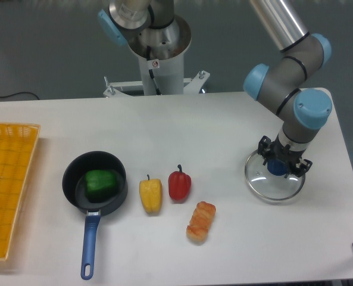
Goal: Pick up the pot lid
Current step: 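Lift the glass lid up off the table by its knob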
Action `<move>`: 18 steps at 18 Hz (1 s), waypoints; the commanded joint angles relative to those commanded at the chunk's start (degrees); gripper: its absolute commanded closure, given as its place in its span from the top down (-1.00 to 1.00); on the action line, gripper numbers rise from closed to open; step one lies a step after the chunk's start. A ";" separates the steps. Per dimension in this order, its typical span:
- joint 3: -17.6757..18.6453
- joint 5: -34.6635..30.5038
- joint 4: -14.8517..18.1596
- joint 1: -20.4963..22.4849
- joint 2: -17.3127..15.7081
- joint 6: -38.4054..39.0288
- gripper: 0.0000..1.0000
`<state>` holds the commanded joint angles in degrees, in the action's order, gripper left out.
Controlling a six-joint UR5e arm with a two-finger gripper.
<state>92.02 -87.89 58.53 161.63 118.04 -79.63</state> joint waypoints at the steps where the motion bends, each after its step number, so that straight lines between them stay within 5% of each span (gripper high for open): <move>1: 0.17 0.00 0.09 0.00 -0.44 0.00 0.13; 18: 0.53 -0.44 7.12 -0.09 -5.28 0.09 0.13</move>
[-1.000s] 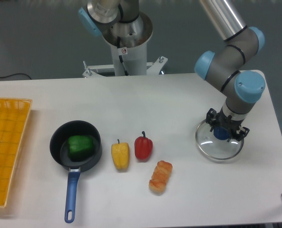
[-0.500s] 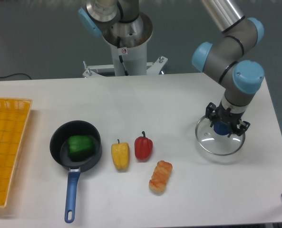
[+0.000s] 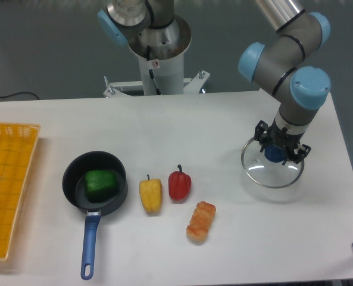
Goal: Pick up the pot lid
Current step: 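Lift the glass lid up off the table by its knob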
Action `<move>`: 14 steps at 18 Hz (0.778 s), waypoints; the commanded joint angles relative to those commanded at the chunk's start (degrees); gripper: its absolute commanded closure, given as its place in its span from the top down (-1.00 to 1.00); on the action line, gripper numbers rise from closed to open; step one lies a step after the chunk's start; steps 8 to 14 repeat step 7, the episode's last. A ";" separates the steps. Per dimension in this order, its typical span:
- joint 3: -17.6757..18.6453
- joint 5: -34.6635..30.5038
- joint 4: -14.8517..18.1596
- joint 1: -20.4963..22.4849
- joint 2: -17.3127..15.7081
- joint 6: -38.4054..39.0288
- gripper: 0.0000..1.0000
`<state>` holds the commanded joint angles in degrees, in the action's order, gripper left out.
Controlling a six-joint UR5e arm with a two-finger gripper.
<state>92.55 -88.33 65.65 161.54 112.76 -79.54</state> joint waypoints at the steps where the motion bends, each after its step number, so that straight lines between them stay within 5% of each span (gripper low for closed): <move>1: 0.00 -0.09 0.09 0.00 -0.09 0.00 0.13; 14: -0.26 -0.09 0.62 0.09 -0.18 -0.09 0.13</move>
